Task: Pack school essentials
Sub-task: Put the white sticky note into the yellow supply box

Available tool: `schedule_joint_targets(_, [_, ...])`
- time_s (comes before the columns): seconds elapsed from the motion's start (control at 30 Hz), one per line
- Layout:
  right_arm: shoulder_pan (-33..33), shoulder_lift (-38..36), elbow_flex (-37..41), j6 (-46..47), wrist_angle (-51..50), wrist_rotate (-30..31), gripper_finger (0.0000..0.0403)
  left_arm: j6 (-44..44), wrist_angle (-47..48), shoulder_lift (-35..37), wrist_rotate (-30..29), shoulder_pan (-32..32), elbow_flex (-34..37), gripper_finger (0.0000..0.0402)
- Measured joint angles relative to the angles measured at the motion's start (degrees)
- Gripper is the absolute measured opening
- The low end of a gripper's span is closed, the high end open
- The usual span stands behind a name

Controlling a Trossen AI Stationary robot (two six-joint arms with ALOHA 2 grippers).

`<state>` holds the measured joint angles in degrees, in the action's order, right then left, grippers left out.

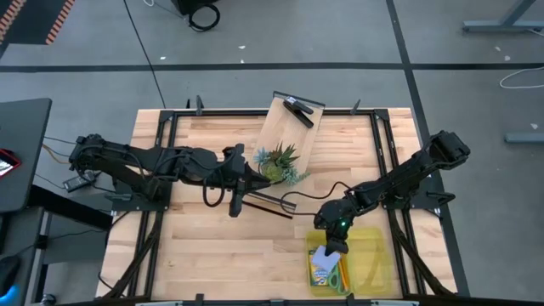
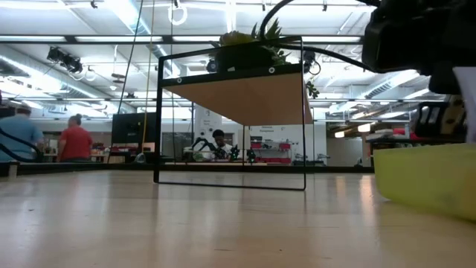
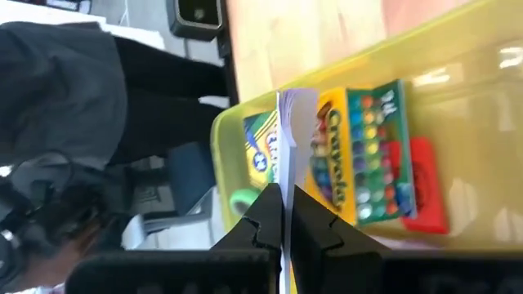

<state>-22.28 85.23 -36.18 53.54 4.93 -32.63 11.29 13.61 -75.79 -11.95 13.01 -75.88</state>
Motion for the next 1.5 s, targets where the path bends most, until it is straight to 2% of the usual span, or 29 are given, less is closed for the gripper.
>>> schedule_joint_targets(0.2, [-0.02,0.0,0.0,-1.96,-2.05,0.77,0.0027,-0.63,0.02,0.0,-0.02,-0.46,0.0,0.0046])
schedule_joint_targets(0.33, [-0.02,0.0,0.0,-2.97,-3.04,1.1,0.0062,-0.63,0.02,0.0,-0.01,-0.92,0.0,0.0048])
schedule_joint_targets(0.53, [0.02,0.0,-0.71,-4.53,-3.18,5.38,0.0118,-0.6,0.04,0.0,0.0,-1.25,0.0,0.0042])
schedule_joint_targets(0.83, [0.67,0.0,-3.04,-8.04,-9.4,5.49,0.0153,-1.67,0.02,0.0,-0.02,-1.33,0.0,0.0041])
schedule_joint_targets(1.07, [2.29,0.04,-4.74,-8.89,-9.7,7.68,0.0202,-1.63,0.04,0.0,-0.02,-1.33,0.0,0.0034])
schedule_joint_targets(1.27, [1.8,0.04,-8.68,-13.24,-12.27,11.56,0.021,-1.92,0.04,0.0,-0.02,-1.33,0.0,0.0035])
schedule_joint_targets(1.4, [0.68,0.04,-9.05,-13.48,-13.23,11.9,0.0209,-2.08,0.04,0.0,-0.02,-1.33,0.0,0.004])
schedule_joint_targets(1.5, [1.06,0.01,-9.05,-13.17,-16.17,15.03,0.0209,-2.08,0.06,0.0,-0.02,-1.33,0.0,0.0039])
